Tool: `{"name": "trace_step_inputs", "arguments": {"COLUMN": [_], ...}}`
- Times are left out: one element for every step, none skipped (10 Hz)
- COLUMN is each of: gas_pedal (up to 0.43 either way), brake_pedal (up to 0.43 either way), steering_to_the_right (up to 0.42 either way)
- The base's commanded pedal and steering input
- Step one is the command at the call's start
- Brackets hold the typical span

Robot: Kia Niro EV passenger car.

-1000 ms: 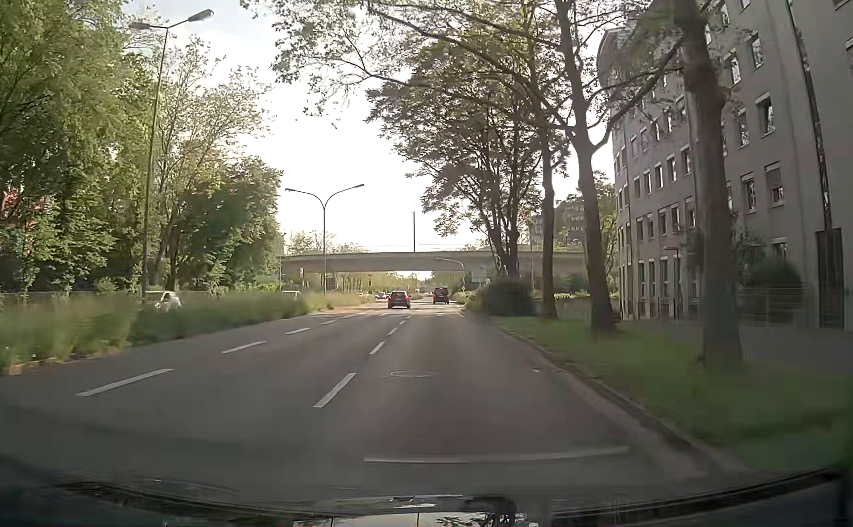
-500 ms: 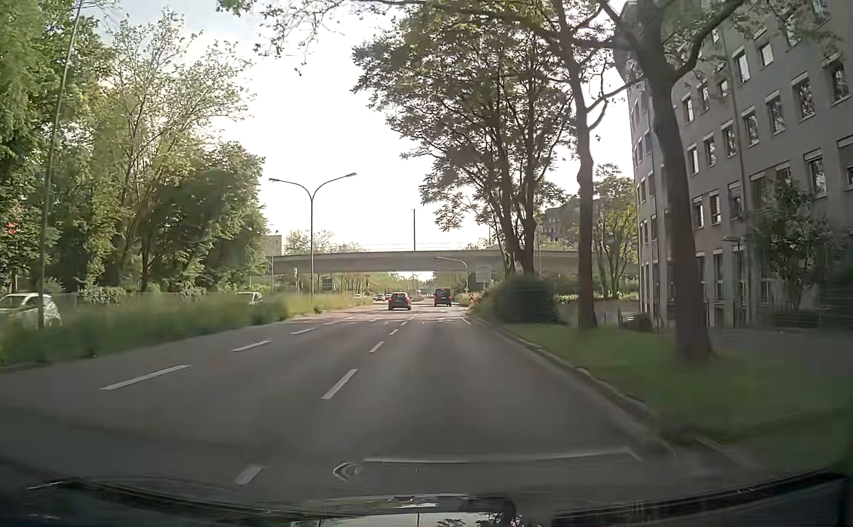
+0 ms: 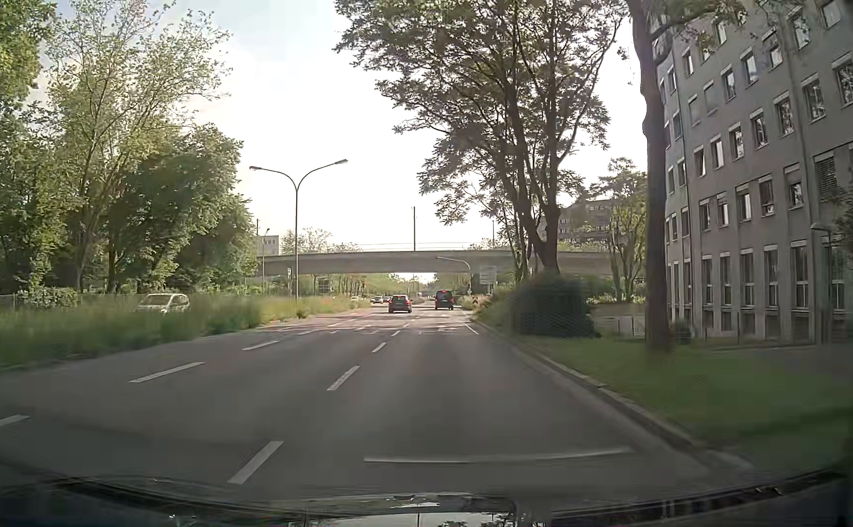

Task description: Follow the waypoints while adhering to traffic rules and regulations

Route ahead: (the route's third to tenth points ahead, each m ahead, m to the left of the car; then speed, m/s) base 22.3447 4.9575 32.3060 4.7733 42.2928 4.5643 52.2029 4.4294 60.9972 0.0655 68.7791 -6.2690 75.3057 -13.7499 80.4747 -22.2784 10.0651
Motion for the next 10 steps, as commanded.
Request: {"name": "trace_step_inputs", "arguments": {"gas_pedal": [0.000, 0.000, 0.000, 0.000, 0.000, 0.000, 0.000, 0.000, 0.000, 0.000], "brake_pedal": [0.000, 0.000, 0.000, 0.000, 0.000, 0.000, 0.000, 0.000, 0.000, 0.000], "steering_to_the_right": [-0.001, -0.001, -0.001, -0.002, -0.002, -0.002, -0.002, -0.002, -0.002, -0.002]}}
